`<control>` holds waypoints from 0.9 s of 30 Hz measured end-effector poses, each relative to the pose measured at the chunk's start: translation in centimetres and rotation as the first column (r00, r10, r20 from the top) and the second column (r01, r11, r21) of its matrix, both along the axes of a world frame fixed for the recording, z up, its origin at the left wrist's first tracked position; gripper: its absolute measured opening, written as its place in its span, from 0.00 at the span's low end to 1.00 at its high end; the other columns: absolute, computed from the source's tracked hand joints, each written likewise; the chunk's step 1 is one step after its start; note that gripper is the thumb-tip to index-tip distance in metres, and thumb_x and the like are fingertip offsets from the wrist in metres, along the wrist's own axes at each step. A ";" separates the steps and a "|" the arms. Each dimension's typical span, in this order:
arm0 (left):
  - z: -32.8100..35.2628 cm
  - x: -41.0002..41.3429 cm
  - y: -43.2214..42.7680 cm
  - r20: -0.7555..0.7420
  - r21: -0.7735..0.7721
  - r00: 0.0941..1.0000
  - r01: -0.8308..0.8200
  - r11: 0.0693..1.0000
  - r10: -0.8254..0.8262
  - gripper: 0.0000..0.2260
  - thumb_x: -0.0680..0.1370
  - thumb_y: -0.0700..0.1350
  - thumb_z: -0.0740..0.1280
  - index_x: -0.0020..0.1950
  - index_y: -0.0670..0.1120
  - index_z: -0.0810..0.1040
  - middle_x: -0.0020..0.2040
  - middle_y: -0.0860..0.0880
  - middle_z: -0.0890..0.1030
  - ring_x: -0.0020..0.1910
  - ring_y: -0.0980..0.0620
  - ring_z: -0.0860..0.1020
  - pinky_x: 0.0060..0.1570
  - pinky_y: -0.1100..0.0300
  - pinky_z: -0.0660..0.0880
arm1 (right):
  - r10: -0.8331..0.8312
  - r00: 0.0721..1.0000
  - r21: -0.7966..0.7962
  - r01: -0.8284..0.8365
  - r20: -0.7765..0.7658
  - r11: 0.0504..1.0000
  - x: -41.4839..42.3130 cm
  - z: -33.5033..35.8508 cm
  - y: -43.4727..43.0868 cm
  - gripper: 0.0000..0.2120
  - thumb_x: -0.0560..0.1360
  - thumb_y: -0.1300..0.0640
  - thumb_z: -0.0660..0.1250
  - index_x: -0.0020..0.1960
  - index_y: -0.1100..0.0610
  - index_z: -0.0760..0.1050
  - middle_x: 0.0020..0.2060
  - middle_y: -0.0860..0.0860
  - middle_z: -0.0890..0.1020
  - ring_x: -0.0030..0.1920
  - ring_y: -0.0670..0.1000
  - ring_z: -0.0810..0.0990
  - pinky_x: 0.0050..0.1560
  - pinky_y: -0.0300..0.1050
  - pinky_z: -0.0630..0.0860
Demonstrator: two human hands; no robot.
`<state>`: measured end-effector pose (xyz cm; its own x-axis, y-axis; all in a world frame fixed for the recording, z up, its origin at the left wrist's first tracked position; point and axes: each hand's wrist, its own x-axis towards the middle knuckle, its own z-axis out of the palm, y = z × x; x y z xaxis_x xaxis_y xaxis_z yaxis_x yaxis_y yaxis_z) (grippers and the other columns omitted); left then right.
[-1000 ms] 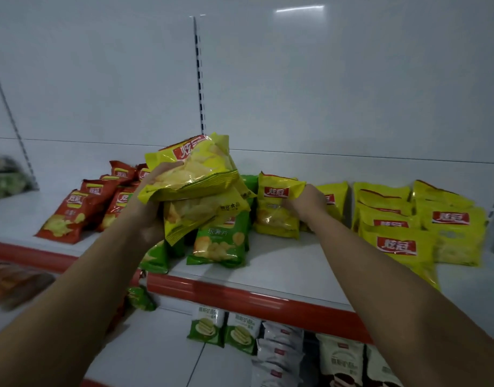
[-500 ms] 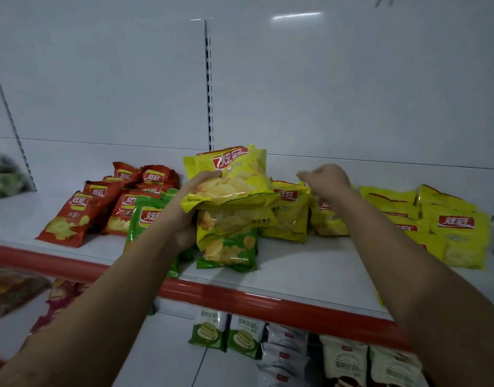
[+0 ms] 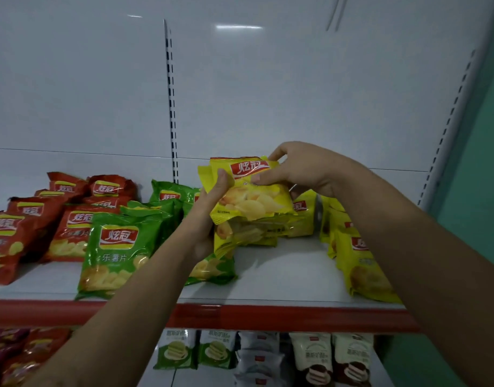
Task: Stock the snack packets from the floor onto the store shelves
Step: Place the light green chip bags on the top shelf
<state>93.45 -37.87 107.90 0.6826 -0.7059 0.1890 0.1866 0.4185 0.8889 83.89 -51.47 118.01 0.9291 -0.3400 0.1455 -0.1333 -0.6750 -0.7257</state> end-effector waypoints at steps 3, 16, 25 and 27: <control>-0.2 0.4 0.0 -0.091 -0.054 0.991 0.096 0.994 -0.101 0.35 0.72 0.69 0.55 0.68 0.47 0.76 0.59 0.42 0.84 0.55 0.41 0.84 0.51 0.44 0.83 | 0.029 0.999 0.194 -0.035 0.029 0.980 0.2 -0.3 -0.3 0.23 0.69 0.57 0.76 0.60 0.58 0.71 0.49 0.55 0.81 0.38 0.51 0.80 0.30 0.44 0.79; -0.3 2.9 2.0 -0.140 -0.196 0.967 0.184 0.963 -0.213 0.15 0.74 0.50 0.65 0.45 0.42 0.88 0.48 0.41 0.87 0.45 0.43 0.86 0.46 0.45 0.84 | 0.242 0.928 0.581 -0.367 0.284 0.726 1.0 1.4 0.2 0.10 0.75 0.64 0.62 0.56 0.61 0.76 0.53 0.58 0.78 0.50 0.54 0.78 0.53 0.51 0.80; -0.1 4.6 4.5 -0.157 -0.086 0.987 0.014 0.996 -0.028 0.15 0.71 0.44 0.69 0.57 0.43 0.81 0.50 0.41 0.86 0.43 0.42 0.86 0.40 0.47 0.84 | -0.196 0.841 0.074 0.184 0.505 0.980 0.6 0.3 -8.9 0.14 0.67 0.65 0.75 0.47 0.52 0.75 0.41 0.51 0.78 0.42 0.51 0.77 0.39 0.47 0.76; -0.1 4.9 5.1 -0.157 -0.098 0.987 -0.037 0.994 0.022 0.13 0.73 0.44 0.68 0.57 0.43 0.80 0.49 0.42 0.87 0.42 0.43 0.87 0.37 0.49 0.84 | -0.220 0.926 -0.055 0.248 0.307 0.967 1.1 -2.3 -11.2 0.17 0.65 0.64 0.77 0.50 0.54 0.77 0.44 0.53 0.78 0.44 0.53 0.77 0.42 0.47 0.76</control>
